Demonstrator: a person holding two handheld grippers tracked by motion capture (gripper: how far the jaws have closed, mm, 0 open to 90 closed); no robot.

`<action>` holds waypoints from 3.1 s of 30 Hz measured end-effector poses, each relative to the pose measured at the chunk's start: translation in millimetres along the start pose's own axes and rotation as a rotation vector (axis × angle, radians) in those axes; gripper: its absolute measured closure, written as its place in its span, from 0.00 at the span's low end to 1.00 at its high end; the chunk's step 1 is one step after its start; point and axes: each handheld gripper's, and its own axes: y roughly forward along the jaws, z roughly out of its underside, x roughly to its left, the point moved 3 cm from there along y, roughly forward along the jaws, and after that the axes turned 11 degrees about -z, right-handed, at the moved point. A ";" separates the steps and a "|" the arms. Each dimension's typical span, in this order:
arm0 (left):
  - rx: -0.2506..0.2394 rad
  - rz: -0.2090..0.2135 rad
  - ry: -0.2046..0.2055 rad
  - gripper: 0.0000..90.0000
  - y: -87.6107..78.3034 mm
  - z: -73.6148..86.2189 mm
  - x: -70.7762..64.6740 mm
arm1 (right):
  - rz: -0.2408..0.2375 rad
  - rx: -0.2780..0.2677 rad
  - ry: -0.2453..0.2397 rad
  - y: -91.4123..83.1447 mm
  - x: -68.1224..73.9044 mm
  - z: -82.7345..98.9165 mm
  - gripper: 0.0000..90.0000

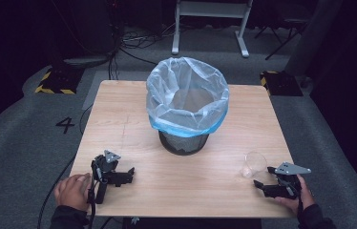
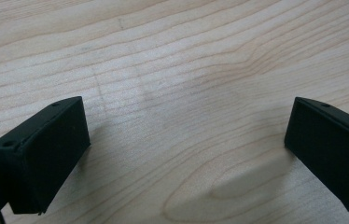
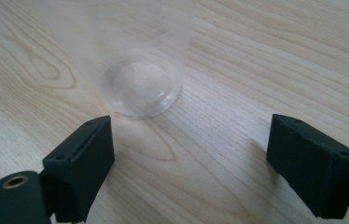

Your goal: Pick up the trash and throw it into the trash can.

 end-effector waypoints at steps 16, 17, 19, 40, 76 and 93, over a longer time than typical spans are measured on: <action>-0.004 -0.003 -0.006 0.00 0.1 0.2 -0.5 | -0.002 0.001 -0.003 0.6 -0.6 -0.5 0.16; -0.003 -0.013 -0.016 0.00 -0.4 0.6 -1.5 | -0.002 0.002 -0.003 0.6 -0.7 -0.5 0.16; -0.002 -0.036 -0.037 0.00 -1.8 1.8 -3.9 | -0.002 0.001 -0.004 0.6 -0.7 -0.5 0.16; 0.001 -0.040 -0.044 0.00 -2.1 2.2 -4.0 | 0.001 0.004 -0.021 -5.9 3.9 -2.1 0.22; 0.001 -0.025 -0.035 0.00 -1.5 1.7 -3.2 | 0.001 -0.138 -0.206 -56.3 46.9 -52.5 0.25; 0.001 -0.025 -0.035 0.00 -1.5 1.7 -3.2 | -0.052 -0.107 -0.278 -45.0 66.1 -73.2 0.33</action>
